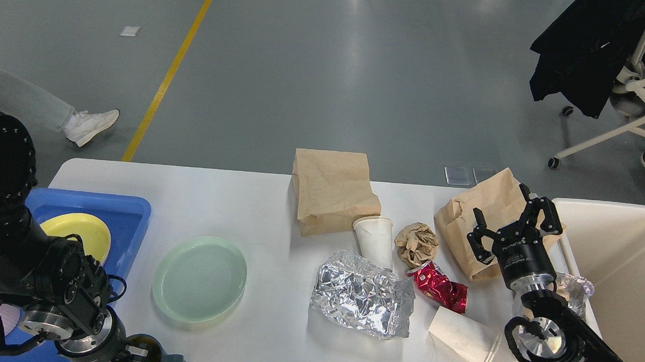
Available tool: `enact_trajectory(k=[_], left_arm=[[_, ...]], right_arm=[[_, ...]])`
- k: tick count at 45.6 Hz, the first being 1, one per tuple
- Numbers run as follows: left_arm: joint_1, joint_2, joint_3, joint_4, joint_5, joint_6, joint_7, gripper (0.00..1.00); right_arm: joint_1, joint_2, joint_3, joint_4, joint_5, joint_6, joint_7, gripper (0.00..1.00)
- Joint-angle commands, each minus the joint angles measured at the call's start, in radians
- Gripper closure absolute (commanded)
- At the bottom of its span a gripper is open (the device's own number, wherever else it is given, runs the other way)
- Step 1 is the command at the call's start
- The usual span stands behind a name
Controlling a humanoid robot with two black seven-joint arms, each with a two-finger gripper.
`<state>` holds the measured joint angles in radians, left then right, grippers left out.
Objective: Tidy desktop
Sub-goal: 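Lower the left gripper onto the dark green mug and grasp it, then lift the dark green mug into the blue tray and open the left gripper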
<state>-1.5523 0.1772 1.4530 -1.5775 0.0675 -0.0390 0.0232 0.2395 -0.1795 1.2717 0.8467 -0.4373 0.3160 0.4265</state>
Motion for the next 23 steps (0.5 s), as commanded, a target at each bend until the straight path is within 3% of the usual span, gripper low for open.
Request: enact_trajectory(k=[1, 6, 13, 23], left_arm=[[-0.038, 0.013, 0.001, -0.015, -0.009, -0.018, 0.000, 1.00], [-0.179, 0.067, 0.001, -0.067, -0.018, -0.105, 0.003, 1.00], [-0.408, 0.108, 0.004, -0.107, -0.018, -0.318, 0.004, 1.00], [-0.725, 0.122, 0.036, -0.184, -0.046, -0.498, 0.000, 1.00]], right_arm=[[0.000, 0.002, 0.000, 0.000, 0.000, 0.000, 0.000, 0.00], [0.000, 0.000, 0.000, 0.000, 0.000, 0.000, 0.000, 0.00], [0.001, 0.002, 0.000, 0.000, 0.000, 0.000, 0.000, 0.00], [0.000, 0.002, 0.000, 0.000, 0.000, 0.000, 0.000, 0.00]])
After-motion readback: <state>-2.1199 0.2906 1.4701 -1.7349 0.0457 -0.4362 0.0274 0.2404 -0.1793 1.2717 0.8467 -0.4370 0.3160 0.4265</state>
